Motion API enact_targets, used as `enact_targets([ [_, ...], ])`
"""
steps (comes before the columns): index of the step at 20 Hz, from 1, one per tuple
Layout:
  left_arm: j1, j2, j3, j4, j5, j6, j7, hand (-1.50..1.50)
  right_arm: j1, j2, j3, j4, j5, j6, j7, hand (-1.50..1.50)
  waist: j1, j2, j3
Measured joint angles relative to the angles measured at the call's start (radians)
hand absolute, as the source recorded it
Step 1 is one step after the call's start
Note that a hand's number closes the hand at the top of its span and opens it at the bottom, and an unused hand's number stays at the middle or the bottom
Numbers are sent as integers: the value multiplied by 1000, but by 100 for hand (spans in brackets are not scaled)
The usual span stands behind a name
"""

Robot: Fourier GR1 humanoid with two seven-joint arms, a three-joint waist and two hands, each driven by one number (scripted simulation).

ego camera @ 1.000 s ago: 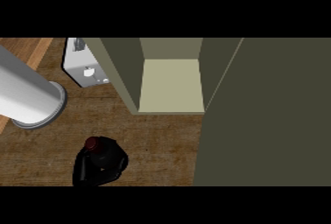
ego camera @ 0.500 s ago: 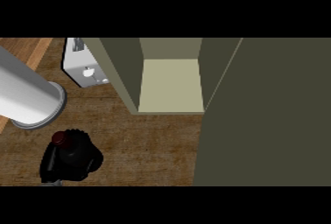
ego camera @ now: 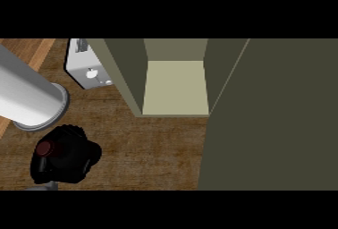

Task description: Pick up the wine, place it into the cabinet and close the cabinet

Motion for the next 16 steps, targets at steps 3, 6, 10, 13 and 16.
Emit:
enact_targets([
  [3, 27, -15, -23, -119, 17, 5, 72, 150, 11, 5, 8, -1, 0, 2, -3, -150, 1, 0, 0],
  [6, 36, -16, -36, -226, 41, 7, 166, 150, -3, 14, 14, 9, 9, -4, -7, -150, 1, 0, 0],
  [10, 24, -33, -66, -344, 31, 51, 276, 150, -34, 0, -19, 7, 2, 0, 15, -150, -1, 0, 0],
  [13, 17, -54, -102, -414, -3, 99, 342, 150, -28, 0, -31, 1, -5, 3, 27, -150, -3, 0, 0],
  [16, -9, -78, -141, -472, -28, 139, 425, 150, -29, 4, -37, 4, -9, 5, 25, -150, -3, 1, 0],
])
